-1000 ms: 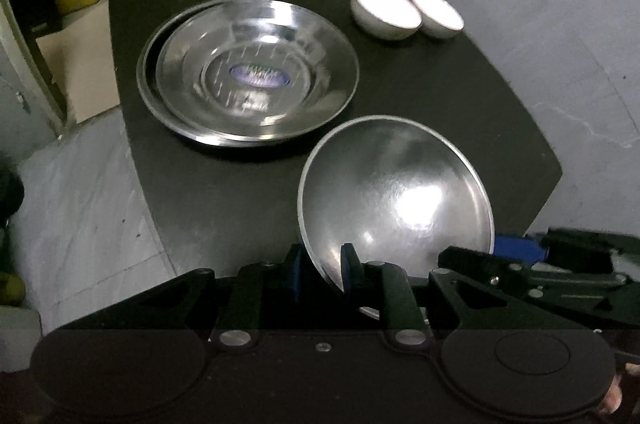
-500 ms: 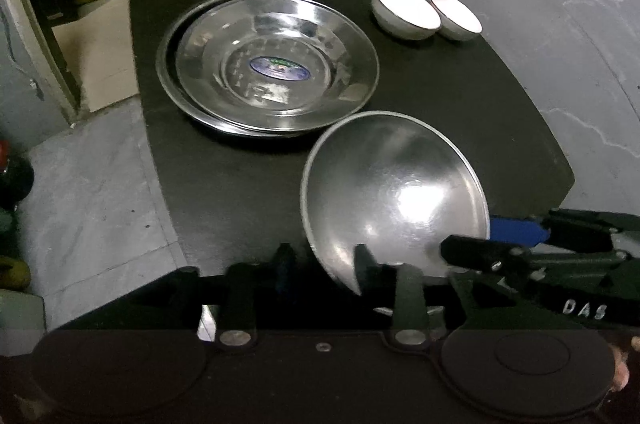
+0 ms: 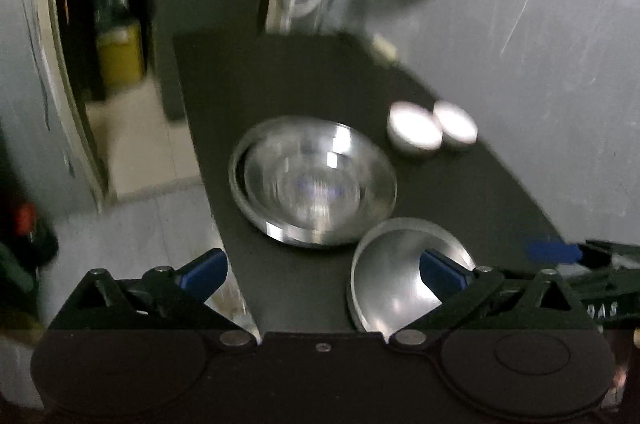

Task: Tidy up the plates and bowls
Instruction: 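Lower the steel mixing bowl beside the plate stack and open the left gripper, then move the left gripper over to the two red-rimmed white bowls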

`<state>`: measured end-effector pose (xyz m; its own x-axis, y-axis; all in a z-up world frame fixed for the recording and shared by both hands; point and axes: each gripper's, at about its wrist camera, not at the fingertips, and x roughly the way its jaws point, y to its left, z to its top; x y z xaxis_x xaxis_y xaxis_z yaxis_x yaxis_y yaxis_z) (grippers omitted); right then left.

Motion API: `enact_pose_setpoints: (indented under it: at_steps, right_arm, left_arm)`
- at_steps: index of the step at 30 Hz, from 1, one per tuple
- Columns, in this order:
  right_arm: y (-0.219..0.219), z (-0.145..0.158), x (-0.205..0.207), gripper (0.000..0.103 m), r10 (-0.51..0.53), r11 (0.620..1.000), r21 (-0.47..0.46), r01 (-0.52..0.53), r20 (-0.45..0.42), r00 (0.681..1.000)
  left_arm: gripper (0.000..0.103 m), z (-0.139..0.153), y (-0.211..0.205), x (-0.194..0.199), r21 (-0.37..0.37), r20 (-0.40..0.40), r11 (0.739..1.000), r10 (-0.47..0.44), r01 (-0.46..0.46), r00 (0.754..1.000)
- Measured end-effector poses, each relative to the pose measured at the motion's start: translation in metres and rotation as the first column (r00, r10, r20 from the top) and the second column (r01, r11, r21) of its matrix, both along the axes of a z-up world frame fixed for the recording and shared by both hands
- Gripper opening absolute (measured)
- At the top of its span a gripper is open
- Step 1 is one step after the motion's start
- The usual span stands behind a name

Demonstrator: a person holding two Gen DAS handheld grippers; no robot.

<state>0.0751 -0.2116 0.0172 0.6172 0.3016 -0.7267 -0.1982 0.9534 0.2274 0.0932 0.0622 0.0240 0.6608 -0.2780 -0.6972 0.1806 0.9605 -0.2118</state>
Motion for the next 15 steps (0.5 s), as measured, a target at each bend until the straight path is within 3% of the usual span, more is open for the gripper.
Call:
enact_pose_setpoints:
  at_steps: [4,6,9,15]
  right_arm:
    - [0.008,0.007,-0.011,0.103,-0.013,0.997,-0.075,0.019,0.067,0.998]
    - [0.011,0.010,-0.017,0.103,-0.002,0.992,-0.123,0.015,0.111,0.994]
    - [0.012,0.016,-0.017,0.103,-0.006,0.987,-0.158,0.033,0.169,0.986]
    - [-0.004,0.018,-0.002,0.103,-0.052,0.989,-0.122,0.078,0.208,0.977]
  left_arm:
    - [0.102,0.015,-0.006,-0.005,-0.002,0.158,1.000,-0.025,0.026,0.987]
    - [0.102,0.019,-0.010,-0.004,-0.012,0.190,1.000,-0.012,0.015,0.982]
    - [0.102,0.021,-0.016,0.005,-0.041,0.178,0.999,0.010,-0.003,0.984]
    - [0.102,0.026,-0.025,0.022,-0.076,0.179,0.995,0.073,-0.060,0.981]
